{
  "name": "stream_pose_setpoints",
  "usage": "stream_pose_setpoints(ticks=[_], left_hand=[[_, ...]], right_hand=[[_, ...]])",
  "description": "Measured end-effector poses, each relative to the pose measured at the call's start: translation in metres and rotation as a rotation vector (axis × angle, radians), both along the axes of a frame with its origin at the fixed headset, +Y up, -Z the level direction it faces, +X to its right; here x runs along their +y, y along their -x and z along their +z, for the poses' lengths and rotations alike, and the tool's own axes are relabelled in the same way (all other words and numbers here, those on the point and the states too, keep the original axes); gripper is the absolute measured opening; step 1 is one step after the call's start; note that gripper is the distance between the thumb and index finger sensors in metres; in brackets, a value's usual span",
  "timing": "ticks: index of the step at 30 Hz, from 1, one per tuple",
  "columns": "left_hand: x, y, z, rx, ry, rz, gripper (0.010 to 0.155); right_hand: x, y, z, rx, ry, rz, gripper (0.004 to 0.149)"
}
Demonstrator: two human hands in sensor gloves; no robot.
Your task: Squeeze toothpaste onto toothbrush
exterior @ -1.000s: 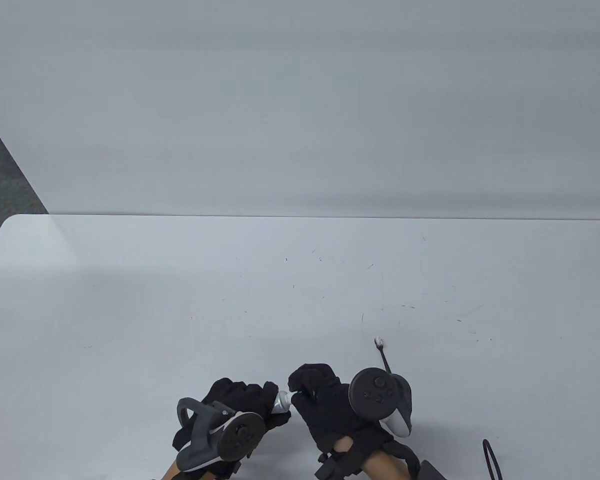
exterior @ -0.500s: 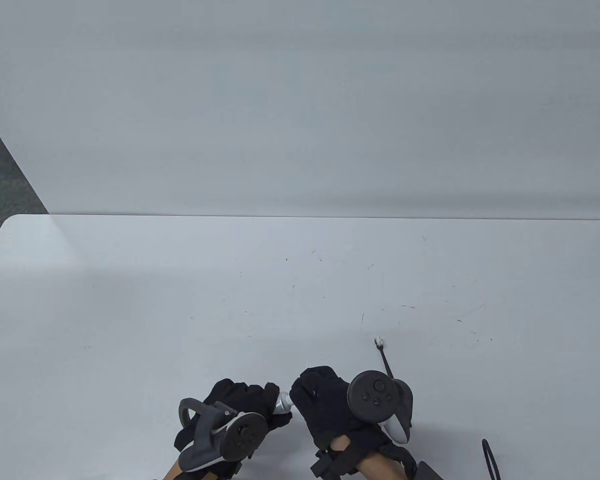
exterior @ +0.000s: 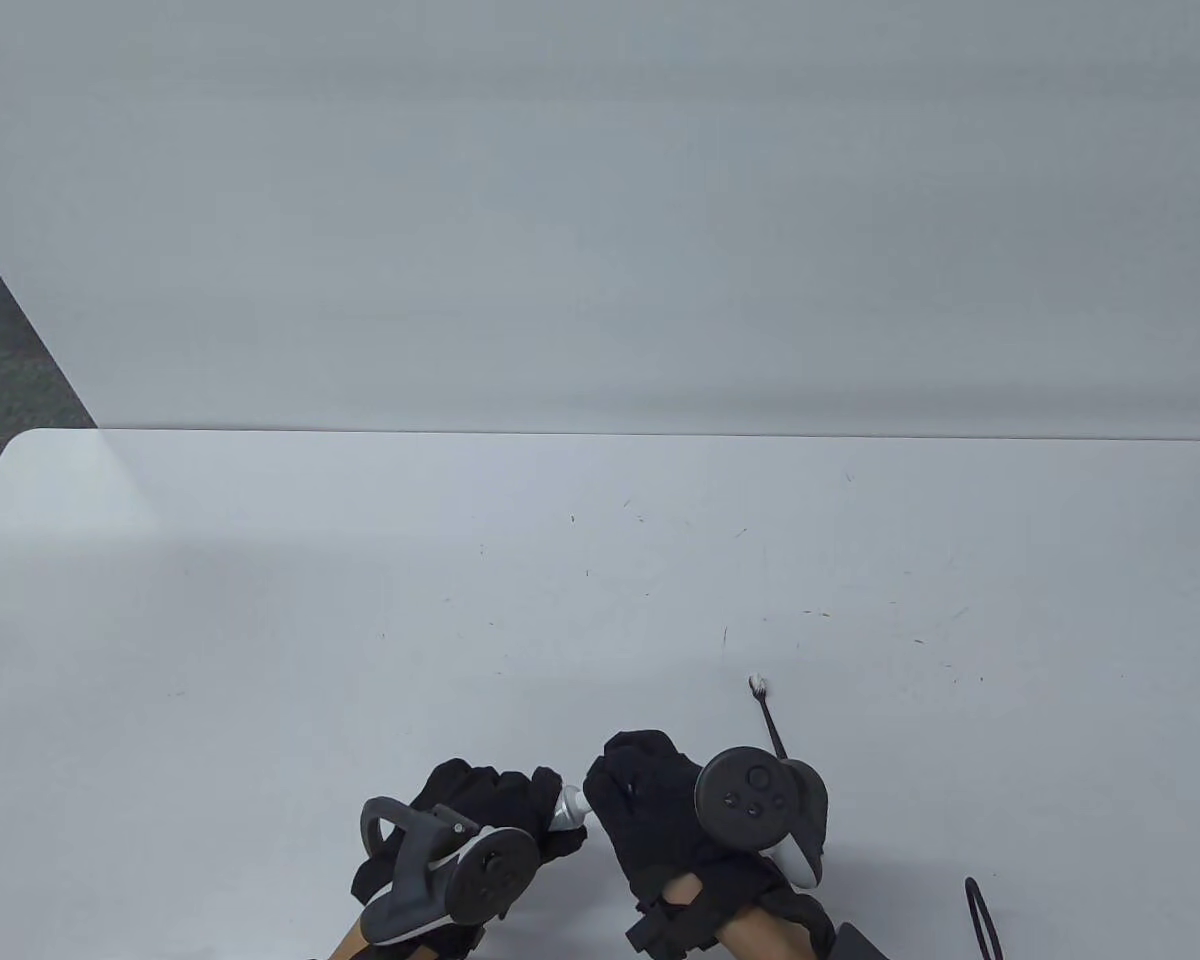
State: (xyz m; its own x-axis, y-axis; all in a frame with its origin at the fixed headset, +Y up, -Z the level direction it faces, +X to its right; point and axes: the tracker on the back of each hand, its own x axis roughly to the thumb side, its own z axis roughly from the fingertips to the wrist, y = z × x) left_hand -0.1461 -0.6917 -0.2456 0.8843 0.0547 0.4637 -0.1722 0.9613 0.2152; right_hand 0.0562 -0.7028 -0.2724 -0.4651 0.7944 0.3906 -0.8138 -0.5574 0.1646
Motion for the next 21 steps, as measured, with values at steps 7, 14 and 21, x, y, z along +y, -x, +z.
stream_pose_setpoints(ticks=[7,14,21], left_hand=[[-0.0012,-0.0019,0.0005,-0.010,-0.006,-0.017,0.069],[0.0000,-0.0018,0.0009,-0.006,-0.004,-0.005,0.069],[-0.0004,-0.0053,0.0026,-0.020,0.000,-0.010,0.069]], right_hand=[[0.0031,0.0057,0.0027,-0.036,-0.056,0.078,0.043],[0.0004,0.0065,0.0020,0.060,-0.010,0.050,0.051],[0.0081,0.0082,0.0078,-0.049,-0.184,0.120,0.041]])
